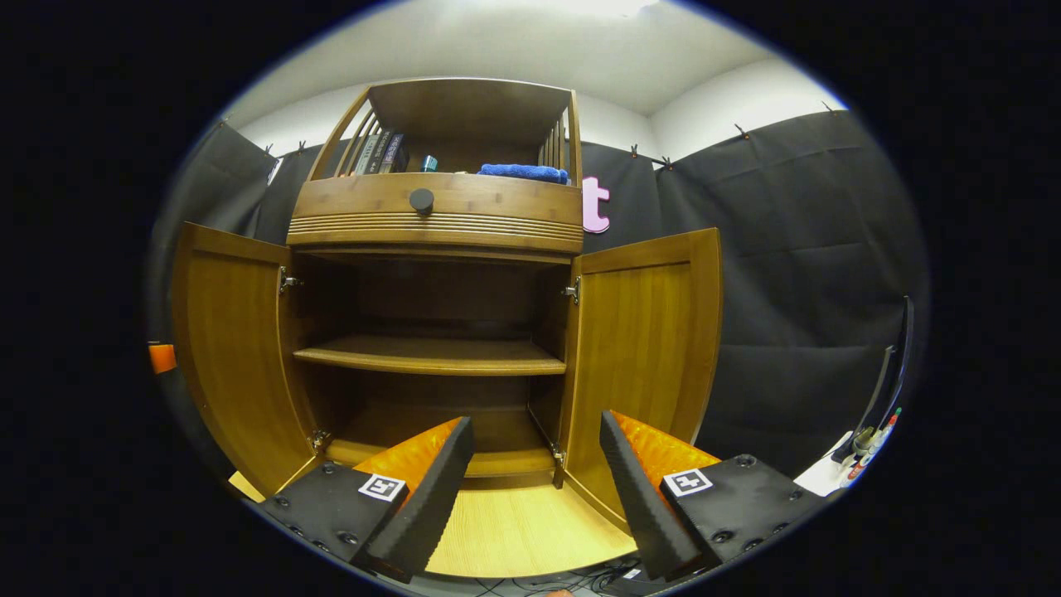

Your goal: Open the right door of the double-door shoe cabinet with the right hand, and open the left door with the left hand.

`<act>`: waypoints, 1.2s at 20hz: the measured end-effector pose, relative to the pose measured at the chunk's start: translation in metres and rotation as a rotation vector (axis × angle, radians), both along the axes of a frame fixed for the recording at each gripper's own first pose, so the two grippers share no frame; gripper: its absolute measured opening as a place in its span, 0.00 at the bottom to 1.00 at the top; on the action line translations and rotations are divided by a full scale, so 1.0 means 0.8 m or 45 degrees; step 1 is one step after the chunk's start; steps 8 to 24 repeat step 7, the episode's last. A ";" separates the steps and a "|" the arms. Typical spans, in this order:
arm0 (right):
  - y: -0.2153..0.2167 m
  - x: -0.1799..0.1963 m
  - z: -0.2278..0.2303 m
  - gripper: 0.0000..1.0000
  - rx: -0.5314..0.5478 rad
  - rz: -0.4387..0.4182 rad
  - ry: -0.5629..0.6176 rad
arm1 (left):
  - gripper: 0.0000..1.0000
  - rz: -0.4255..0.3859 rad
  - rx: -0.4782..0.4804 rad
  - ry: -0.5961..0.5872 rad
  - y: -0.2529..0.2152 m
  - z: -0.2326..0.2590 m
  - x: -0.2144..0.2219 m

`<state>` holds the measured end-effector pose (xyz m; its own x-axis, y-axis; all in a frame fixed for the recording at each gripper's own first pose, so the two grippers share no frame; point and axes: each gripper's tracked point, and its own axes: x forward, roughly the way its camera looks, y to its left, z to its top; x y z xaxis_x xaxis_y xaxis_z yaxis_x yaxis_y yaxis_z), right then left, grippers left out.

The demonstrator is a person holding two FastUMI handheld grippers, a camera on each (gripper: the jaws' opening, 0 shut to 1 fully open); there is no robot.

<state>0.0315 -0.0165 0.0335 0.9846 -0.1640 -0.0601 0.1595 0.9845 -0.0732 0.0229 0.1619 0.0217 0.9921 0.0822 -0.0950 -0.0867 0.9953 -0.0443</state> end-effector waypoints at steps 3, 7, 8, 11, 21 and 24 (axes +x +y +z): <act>-0.001 -0.002 -0.002 0.94 -0.001 0.002 0.002 | 0.95 -0.005 0.003 0.004 -0.004 -0.002 -0.001; -0.009 -0.003 -0.003 1.00 0.008 -0.007 0.006 | 0.95 -0.017 0.008 0.010 -0.012 -0.006 0.003; -0.009 -0.003 -0.003 1.00 0.008 -0.007 0.006 | 0.95 -0.017 0.008 0.010 -0.012 -0.006 0.003; -0.009 -0.003 -0.003 1.00 0.008 -0.007 0.006 | 0.95 -0.017 0.008 0.010 -0.012 -0.006 0.003; -0.009 -0.003 -0.003 1.00 0.008 -0.007 0.006 | 0.95 -0.017 0.008 0.010 -0.012 -0.006 0.003; -0.009 -0.003 -0.003 1.00 0.008 -0.007 0.006 | 0.95 -0.017 0.008 0.010 -0.012 -0.006 0.003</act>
